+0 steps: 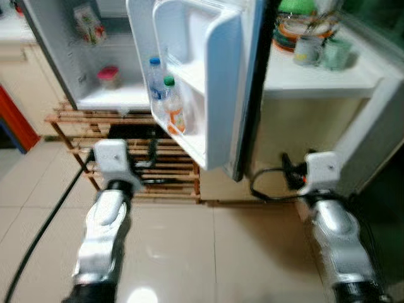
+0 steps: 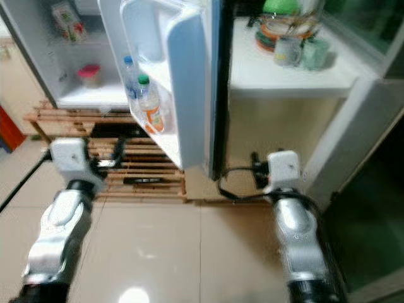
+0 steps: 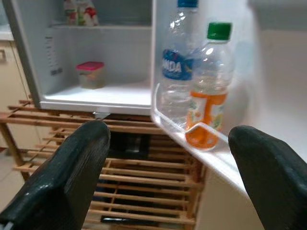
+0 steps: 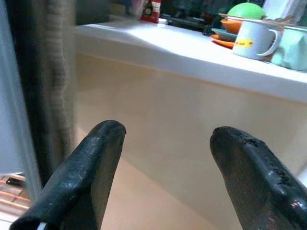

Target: Restocking fridge

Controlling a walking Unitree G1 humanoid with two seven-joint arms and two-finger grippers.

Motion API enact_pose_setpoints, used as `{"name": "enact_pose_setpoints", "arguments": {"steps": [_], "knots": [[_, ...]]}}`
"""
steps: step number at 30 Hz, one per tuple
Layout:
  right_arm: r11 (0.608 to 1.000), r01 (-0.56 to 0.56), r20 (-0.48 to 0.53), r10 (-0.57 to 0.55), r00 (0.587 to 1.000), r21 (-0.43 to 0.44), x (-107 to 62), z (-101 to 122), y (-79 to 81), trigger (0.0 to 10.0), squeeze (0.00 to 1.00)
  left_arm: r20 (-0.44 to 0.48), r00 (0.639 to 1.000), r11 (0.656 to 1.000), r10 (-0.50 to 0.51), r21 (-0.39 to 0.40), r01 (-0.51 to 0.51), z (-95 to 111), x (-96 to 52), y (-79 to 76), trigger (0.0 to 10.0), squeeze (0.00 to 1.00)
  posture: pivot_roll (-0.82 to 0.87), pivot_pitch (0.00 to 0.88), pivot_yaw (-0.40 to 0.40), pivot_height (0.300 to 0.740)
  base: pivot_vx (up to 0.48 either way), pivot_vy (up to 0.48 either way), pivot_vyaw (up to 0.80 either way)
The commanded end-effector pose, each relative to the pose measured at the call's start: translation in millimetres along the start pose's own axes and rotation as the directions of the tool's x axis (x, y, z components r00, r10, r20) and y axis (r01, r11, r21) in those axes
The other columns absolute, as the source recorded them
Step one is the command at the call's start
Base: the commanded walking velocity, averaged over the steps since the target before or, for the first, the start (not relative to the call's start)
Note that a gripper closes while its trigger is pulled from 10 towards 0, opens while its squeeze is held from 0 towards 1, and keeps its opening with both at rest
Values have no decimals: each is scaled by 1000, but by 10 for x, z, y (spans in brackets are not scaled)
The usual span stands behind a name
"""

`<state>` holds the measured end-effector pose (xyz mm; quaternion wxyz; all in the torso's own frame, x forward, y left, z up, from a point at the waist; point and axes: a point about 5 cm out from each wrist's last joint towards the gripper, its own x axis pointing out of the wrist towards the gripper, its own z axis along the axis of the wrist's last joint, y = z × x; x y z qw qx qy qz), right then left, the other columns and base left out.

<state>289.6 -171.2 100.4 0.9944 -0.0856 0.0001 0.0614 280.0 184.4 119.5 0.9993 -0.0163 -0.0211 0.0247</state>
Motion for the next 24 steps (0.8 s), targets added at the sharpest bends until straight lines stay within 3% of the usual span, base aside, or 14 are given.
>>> {"name": "enact_pose_setpoints", "arguments": {"steps": [1, 6, 9, 11, 12, 13, 14, 15, 16, 20, 24], "knots": [[1000, 19, 9, -19, 1000, -19, 41, 22, -70, 10000, 353, 18, 1000, 999, -25, -21, 26, 41, 33, -91, 10000, 0, -167, 0, 52, 740, 337, -337, 444], [999, 45, 16, -45, 999, -1, 196, 91, -93, 10000, 271, 56, 998, 1000, -16, -21, 18, 84, 29, -124, 10000, 0, -156, 0, 48, 740, 169, -57, 179], [996, 86, -6, -86, 996, -29, 251, 54, -178, 10000, 255, 30, 999, 999, -34, -12, 34, 30, 2, -120, 10000, 0, -149, 0, 52, 740, 0, 0, 0], [991, 129, -71, -132, 989, -44, 313, -28, -279, 10000, 255, -96, 993, 994, -70, 80, 78, -195, -40, -97, 10000, 0, -141, 0, 54, 740, 0, 0, 0], [988, 151, -94, -155, 983, -43, 343, -55, -326, 10000, 251, -207, 976, 989, -62, 122, 88, -379, -73, -44, 10000, 0, -140, 0, 55, 740, 0, 0, 0], [985, 170, -109, -173, 979, -37, 375, -65, -365, 10000, 255, -338, 940, 983, -38, 156, 96, -593, -118, 28, 10000, 0, -136, 0, 55, 740, 0, 0, 0], [982, 187, -119, -188, 975, -23, 413, -63, -394, 10000, 259, -473, 881, 980, -1, 174, 95, -819, -194, 119, 10000, 0, -134, 0, 54, 740, 0, 0, 0], [982, 187, -119, -188, 975, -23, 413, -63, -394, 10000, 259, -473, 881, 980, -1, 174, 95, -819, -194, 119, 10000, 0, -134, 0, 54, 740, 0, 0, 0], [978, 208, -132, -205, 970, 5, 493, -36, -410, 10000, 255, -641, 767, 977, 25, 178, 117, -1150, -356, 253, 10000, 0, -128, 0, 57, 740, 0, 0, 0], [977, 200, -119, -190, 975, 78, 668, 113, -336, 10000, 259, -774, 633, 956, 25, 204, 211, -1490, -658, 433, 10000, 0, -123, 0, 61, 740, 0, 0, 0], [976, 167, -81, -157, 984, 138, 811, 285, -232, 10000, 263, -861, 507, 966, 39, 162, 200, -1692, -852, 550, 10000, 0, -124, 0, 60, 740, 0, 0, 0]]}}
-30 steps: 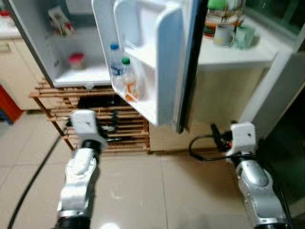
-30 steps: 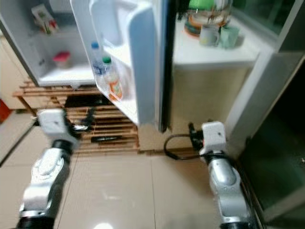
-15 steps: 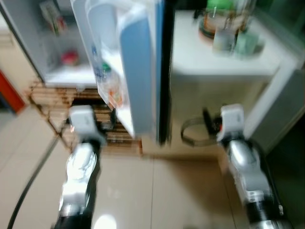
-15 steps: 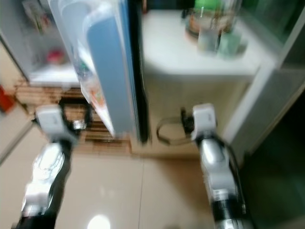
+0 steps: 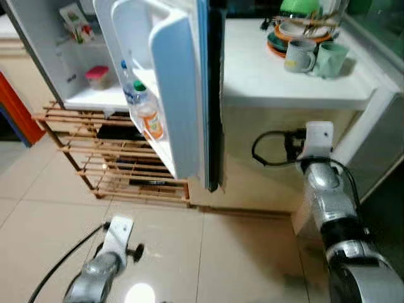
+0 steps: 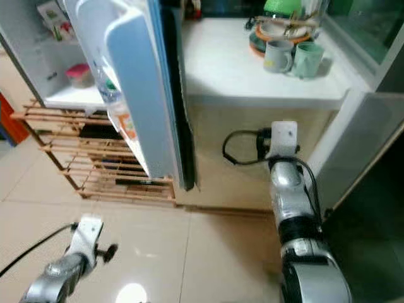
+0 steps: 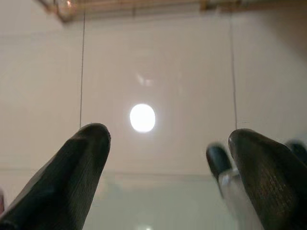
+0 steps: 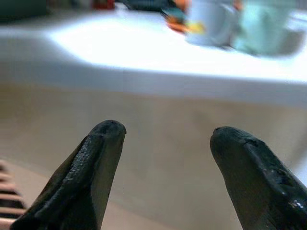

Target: Restocking fridge

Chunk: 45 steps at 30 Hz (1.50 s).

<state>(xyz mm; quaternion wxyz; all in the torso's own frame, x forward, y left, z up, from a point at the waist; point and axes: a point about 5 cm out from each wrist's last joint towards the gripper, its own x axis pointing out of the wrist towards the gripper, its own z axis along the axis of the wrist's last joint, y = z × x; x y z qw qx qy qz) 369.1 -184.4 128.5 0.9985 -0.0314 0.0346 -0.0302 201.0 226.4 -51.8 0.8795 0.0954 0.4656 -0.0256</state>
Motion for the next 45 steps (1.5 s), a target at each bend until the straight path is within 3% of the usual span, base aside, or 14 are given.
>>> {"name": "enact_pose_setpoints", "arguments": {"steps": [1, 5, 11, 13, 14, 19, 23, 25, 29, 34, 36, 42, 44, 45], "knots": [[998, -28, 13, 28, 1000, 51, 54, 82, 101, 10000, 255, -52, 999, 1000, -16, 19, 17, -86, 30, 24, 10000, 0, -127, 0, 62, 740, 0, 0, 0], [994, -80, 41, 77, 996, 78, 99, 194, 256, 10000, 259, -93, 995, 997, -26, 74, 33, -146, 50, 11, 10000, 0, -132, 0, 65, 740, 0, 0, 0], [913, -396, 163, 378, 912, 100, 9, 504, 826, 10000, 251, -133, 990, 981, -52, 178, 75, -187, 93, -45, 10000, 0, -148, 0, 66, 740, 0, 0, 0], [819, -570, 216, 546, 810, 68, -214, 611, 1043, 10000, 243, -149, 987, 977, -58, 197, 87, -235, 98, -55, 10000, 0, -150, 0, 66, 740, 0, 0, 0], [819, -570, 216, 546, 810, 68, -214, 611, 1043, 10000, 243, -149, 987, 977, -58, 197, 87, -235, 98, -55, 10000, 0, -150, 0, 66, 740, 0, 0, 0], [650, -756, 306, 706, 639, 79, -726, 852, 1158, 10000, 216, -189, 978, 976, -89, 179, 124, -333, 89, -86, 10000, 0, -162, 0, 70, 740, 0, 0, 0], [397, -888, 405, 791, 459, 232, -1153, 921, 876, 10000, 216, -226, 966, 960, -123, 219, 173, -433, 81, -153, 10000, 0, -186, 0, 81, 740, 0, 0, 0], [371, -888, 374, 809, 453, 273, -1201, 775, 728, 10000, 224, -219, 967, 951, -126, 249, 181, -410, 91, -176, 10000, 0, -193, 0, 87, 740, 0, 0, 0], [425, -837, 315, 787, 530, 344, -1136, 588, 623, 10000, 227, -153, 978, 950, -138, 257, 175, -228, 129, -220, 10000, 0, -184, 0, 83, 740, 0, 0, 0], [752, -554, 44, 579, 814, 358, -788, 113, 296, 10000, 235, 184, 956, 953, -229, 242, 182, 526, 161, -432, 10000, 0, -161, 0, 76, 740, 0, 0, 0], [812, -472, -19, 508, 861, 343, -733, 15, 168, 10000, 239, 272, 918, 938, -290, 273, 215, 740, 132, -552, 10000, 0, -156, 0, 76, 740, 0, 0, 0], [860, -372, -70, 420, 905, 350, -695, -124, 46, 10000, 243, 475, 724, 842, -501, 461, 280, 1193, -63, -948, 10000, 0, -169, 0, 79, 740, 0, 0, 0], [862, -369, -77, 418, 905, 347, -699, -167, 63, 10000, 243, 565, 652, 850, -506, 456, 265, 1520, -171, -1048, 10000, 0, -171, 0, 79, 740, 0, 0, 0], [862, -369, -77, 418, 905, 347, -699, -167, 63, 10000, 243, 565, 652, 850, -506, 456, 265, 1520, -171, -1048, 10000, 0, -171, 0, 79, 740, 0, 0, 0]]}}
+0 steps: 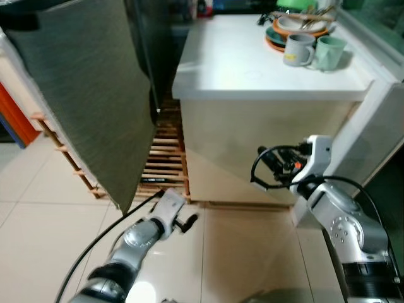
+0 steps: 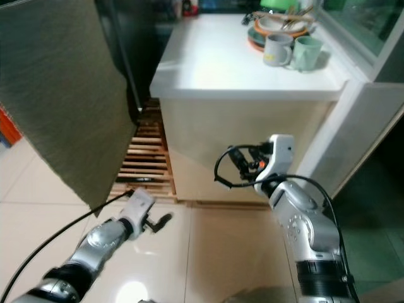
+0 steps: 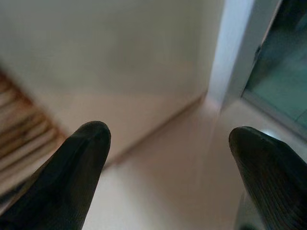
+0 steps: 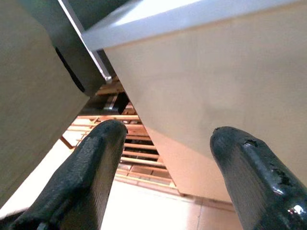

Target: Restocking fridge

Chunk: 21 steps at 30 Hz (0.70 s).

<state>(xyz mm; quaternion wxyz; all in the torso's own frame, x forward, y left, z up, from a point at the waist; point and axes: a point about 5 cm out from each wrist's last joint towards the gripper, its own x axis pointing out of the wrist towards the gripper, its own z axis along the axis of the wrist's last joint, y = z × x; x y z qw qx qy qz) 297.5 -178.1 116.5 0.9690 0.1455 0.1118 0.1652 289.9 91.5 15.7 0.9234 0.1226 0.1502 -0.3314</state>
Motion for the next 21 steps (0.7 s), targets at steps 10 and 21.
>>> {"name": "enact_pose_setpoints", "arguments": {"steps": [10, 21], "knots": [[999, -19, -46, 17, 999, -38, 0, -171, 58, 10000, 251, 515, 723, 861, 460, -62, -505, 1530, -296, 935, 10000, 0, -178, 0, 73, 740, 0, 0, 0], [996, -83, -130, 77, 988, -45, -73, -395, 120, 10000, 247, 301, 230, 234, 925, 21, -972, 1105, -1655, 1968, 10000, 0, -141, 0, 43, 740, 0, 0, 0]]}}
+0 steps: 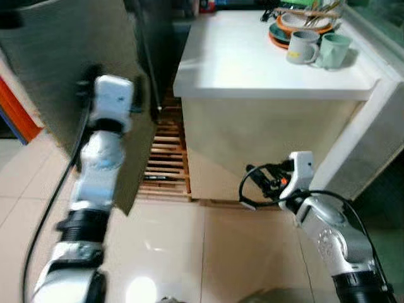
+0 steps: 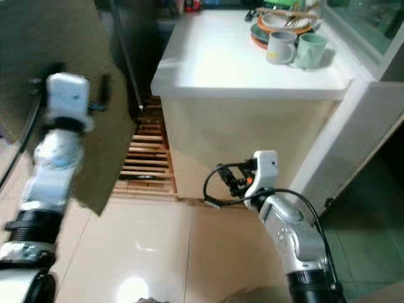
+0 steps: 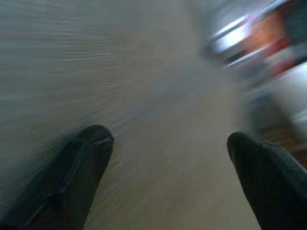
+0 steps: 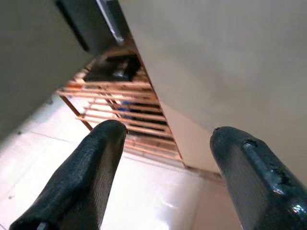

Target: Restocking fridge

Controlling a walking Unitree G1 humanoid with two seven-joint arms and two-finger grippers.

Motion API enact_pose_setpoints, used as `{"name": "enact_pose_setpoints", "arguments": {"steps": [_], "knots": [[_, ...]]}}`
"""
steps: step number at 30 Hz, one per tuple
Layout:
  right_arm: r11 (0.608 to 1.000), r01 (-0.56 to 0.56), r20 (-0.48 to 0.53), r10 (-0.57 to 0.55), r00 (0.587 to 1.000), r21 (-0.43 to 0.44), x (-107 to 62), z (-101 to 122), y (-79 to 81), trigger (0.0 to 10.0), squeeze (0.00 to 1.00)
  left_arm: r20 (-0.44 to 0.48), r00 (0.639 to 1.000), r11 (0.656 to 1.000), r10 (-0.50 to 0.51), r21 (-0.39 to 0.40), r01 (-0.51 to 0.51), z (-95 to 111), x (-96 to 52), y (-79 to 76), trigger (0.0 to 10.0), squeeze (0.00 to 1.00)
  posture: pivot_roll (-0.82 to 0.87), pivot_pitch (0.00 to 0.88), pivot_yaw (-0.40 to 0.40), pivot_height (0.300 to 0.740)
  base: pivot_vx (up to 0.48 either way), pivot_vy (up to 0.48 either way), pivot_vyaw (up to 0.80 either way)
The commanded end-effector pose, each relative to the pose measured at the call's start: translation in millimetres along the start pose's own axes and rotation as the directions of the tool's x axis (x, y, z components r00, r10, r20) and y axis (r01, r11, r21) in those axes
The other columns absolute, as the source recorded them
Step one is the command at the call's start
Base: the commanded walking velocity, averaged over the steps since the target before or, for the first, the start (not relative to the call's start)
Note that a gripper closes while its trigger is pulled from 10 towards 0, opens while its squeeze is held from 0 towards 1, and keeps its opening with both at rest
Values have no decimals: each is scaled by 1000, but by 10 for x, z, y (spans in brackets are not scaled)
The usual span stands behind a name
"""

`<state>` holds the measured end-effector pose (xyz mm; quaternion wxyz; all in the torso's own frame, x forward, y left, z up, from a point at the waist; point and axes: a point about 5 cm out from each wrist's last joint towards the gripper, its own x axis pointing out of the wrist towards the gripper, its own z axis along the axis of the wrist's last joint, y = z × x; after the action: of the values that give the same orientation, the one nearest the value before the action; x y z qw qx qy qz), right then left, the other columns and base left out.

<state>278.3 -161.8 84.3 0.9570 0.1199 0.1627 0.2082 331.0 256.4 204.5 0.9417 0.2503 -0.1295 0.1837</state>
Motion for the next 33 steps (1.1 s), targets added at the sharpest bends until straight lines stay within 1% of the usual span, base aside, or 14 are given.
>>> {"name": "enact_pose_setpoints", "arguments": {"steps": [1, 2, 4, 5, 6, 7, 8, 9, 11, 15, 18, 23, 30, 33], "knots": [[1000, -13, -6, 13, 1000, -12, -6, -3, 22, 10000, 247, -103, 981, 986, 167, 41, -164, -216, -11, 384, 10000, 0, -141, 0, 43, 740, 0, 0, 0], [1000, -19, -16, 19, 1000, -18, -6, -22, 25, 10000, 251, -142, 973, 983, 182, 47, -177, -299, -26, 428, 10000, 0, -135, 0, 37, 740, 0, 0, 0], [999, -8, -25, 7, 1000, -36, 25, -42, 9, 10000, 247, -195, 980, 993, 40, -103, -61, -310, -63, 58, 10000, 0, -127, 0, 30, 740, 0, 0, 0], [999, 5, -22, -6, 1000, -44, 43, -36, -5, 10000, 247, -180, 982, 980, -51, -196, 15, -249, -88, -159, 10000, 0, -128, 0, 32, 740, 0, 0, 0], [998, 32, -11, -32, 999, -55, 70, -14, -28, 10000, 251, -131, 978, 945, -159, -306, 113, -123, -144, -418, 10000, 0, -130, 0, 33, 740, 0, 0, 0], [996, 67, 9, -67, 998, -66, 93, 23, -58, 10000, 251, -73, 970, 902, -233, -388, 188, 3, -212, -608, 10000, 0, -134, 0, 34, 740, 0, 0, 0], [991, 103, 41, -99, 994, -86, 121, 85, -83, 10000, 247, -2, 944, 856, -331, -422, 300, 151, -326, -852, 10000, 0, -139, 0, 38, 740, 0, 0, 0], [987, 125, 63, -119, 991, -99, 138, 128, -96, 10000, 247, 41, 921, 825, -387, -431, 366, 245, -406, -993, 10000, 0, -142, 0, 42, 740, 0, 0, 0], [982, 152, 103, -141, 985, -109, 156, 200, -103, 10000, 247, 65, 902, 799, -427, -439, 410, 301, -499, -1125, 10000, 0, -146, 0, 46, 740, 0, 0, 0], [968, 208, 162, -186, 969, -136, 164, 277, -114, 10000, 243, 19, 900, 777, -436, -497, 387, 211, -508, -1232, 10000, 0, -168, 0, 58, 740, 0, 0, 0], [963, 229, 186, -201, 962, -143, 174, 293, -120, 10000, 243, -41, 919, 789, -393, -528, 314, 111, -435, -1177, 10000, 0, -173, 0, 59, 740, 154, 0, 0], [965, 225, 206, -195, 959, -134, 179, 277, -101, 10000, 243, -117, 922, 814, -370, -519, 260, -2, -404, -1111, 10000, 0, -171, 0, 57, 740, 466, 0, 0], [966, 222, 207, -192, 959, -132, 182, 239, -73, 10000, 243, -112, 922, 816, -371, -513, 266, -13, -453, -1135, 10000, 0, -168, 0, 55, 740, 465, 0, 0], [968, 213, 209, -183, 961, -131, 193, 223, -42, 10000, 243, -129, 931, 822, -341, -521, 229, -56, -495, -1081, 10000, 0, -160, 0, 52, 740, 461, 0, 0]]}}
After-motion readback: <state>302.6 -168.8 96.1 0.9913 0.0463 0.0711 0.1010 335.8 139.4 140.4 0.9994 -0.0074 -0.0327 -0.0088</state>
